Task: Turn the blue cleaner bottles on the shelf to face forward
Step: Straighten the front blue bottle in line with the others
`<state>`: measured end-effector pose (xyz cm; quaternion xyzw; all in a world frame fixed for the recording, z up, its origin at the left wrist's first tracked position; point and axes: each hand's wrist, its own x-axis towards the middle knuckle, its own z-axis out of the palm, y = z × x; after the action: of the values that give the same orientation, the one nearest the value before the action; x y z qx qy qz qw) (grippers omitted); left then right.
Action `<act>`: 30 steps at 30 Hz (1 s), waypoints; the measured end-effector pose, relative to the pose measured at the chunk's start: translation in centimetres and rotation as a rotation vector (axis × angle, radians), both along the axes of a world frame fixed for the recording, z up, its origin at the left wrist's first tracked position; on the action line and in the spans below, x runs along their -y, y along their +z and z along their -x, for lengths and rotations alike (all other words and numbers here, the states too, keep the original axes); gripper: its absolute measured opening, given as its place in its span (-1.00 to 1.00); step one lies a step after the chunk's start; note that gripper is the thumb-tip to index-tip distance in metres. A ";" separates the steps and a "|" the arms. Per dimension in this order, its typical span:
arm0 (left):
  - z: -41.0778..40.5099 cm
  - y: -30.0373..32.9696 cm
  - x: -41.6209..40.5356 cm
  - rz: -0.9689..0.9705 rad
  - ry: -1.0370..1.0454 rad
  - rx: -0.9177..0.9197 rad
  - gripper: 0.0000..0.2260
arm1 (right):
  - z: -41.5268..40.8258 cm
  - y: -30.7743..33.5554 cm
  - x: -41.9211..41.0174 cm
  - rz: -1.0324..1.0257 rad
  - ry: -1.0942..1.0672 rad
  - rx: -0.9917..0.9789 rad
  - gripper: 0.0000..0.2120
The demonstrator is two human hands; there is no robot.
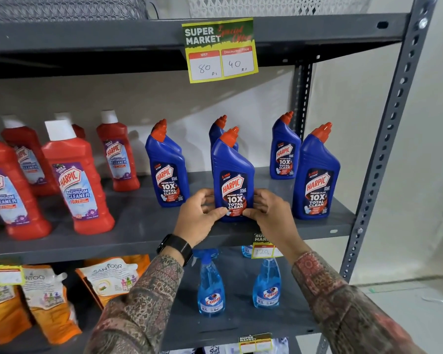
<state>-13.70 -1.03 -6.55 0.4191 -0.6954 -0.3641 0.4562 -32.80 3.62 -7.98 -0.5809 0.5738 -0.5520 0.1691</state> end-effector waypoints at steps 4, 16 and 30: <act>-0.1 -0.1 0.0 -0.002 0.009 -0.005 -0.59 | -0.4 0.1 -0.2 -0.015 -0.017 -0.015 -0.55; -6.1 -0.3 1.0 -0.028 0.090 -0.021 -0.67 | -3.4 0.7 -3.5 0.086 -0.257 0.030 -0.76; -11.6 2.4 8.3 -0.140 0.053 -0.014 -0.53 | -16.6 5.1 9.0 -0.211 0.031 0.023 -0.43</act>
<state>-2.09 -9.32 -4.20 0.4659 -0.6535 -0.4027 0.4402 -16.20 -5.34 -2.86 -0.5625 0.6176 -0.4925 0.2442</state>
